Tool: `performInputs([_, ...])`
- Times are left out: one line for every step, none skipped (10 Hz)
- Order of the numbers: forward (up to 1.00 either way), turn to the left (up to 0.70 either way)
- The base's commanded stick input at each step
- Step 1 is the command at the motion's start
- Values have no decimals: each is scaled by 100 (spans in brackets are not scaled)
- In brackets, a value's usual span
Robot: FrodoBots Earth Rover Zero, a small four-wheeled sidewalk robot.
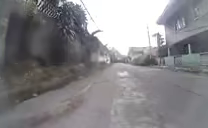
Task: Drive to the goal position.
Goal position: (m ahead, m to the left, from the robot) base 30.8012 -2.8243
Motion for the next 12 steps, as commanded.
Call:
performInputs([100, -39])
performInputs([100, 0])
performInputs([100, 0])
performInputs([100, 0])
performInputs([100, 0])
performInputs([100, 0])
performInputs([100, 0])
performInputs([100, 0])
performInputs([100, 0])
performInputs([100, 0])
performInputs([100, 0])
performInputs([100, 0])
